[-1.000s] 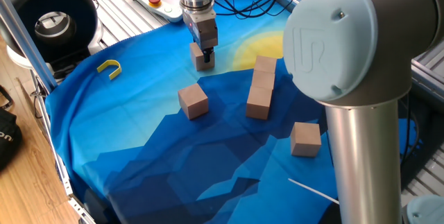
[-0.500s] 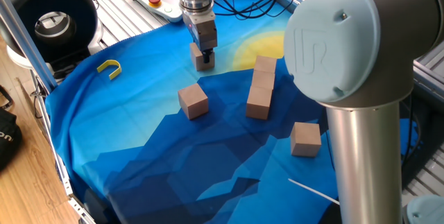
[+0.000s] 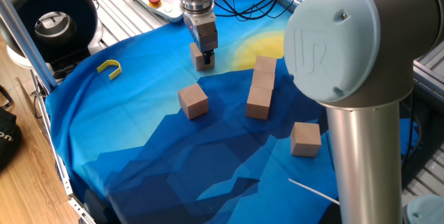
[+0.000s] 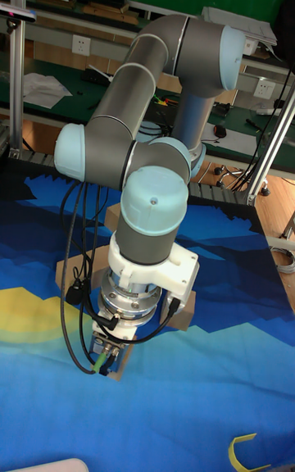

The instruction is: Stack the blocks into a pyramid shape

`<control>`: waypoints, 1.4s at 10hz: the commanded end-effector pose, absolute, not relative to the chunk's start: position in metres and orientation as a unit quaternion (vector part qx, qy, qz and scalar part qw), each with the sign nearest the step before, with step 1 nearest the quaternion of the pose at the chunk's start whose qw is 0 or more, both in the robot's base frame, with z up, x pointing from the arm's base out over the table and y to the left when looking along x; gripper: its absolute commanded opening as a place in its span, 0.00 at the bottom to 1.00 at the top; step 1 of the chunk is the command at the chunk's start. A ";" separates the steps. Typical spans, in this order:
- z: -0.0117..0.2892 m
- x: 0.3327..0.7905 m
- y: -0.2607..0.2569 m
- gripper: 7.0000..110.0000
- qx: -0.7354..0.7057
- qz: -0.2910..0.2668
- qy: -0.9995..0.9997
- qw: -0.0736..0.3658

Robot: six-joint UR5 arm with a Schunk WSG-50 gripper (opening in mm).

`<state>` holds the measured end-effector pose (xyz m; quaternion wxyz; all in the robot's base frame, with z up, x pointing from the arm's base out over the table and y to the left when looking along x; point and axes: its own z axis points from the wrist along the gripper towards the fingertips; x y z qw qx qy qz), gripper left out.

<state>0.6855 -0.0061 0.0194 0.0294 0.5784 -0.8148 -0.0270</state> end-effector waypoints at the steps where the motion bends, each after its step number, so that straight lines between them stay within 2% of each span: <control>1: 0.017 0.684 -0.004 0.79 0.573 -0.031 -0.818 0.029; 8: 0.012 0.677 -0.005 0.79 0.560 -0.029 -0.827 0.037; 9: 0.011 0.676 -0.005 0.57 0.559 -0.027 -0.828 0.039; 12: 0.009 0.674 -0.001 0.57 0.551 -0.031 -0.833 0.038; 13: 0.009 0.674 0.000 0.36 0.546 -0.031 -0.837 0.038; 14: 0.008 0.672 0.000 0.36 0.538 -0.027 -0.842 0.040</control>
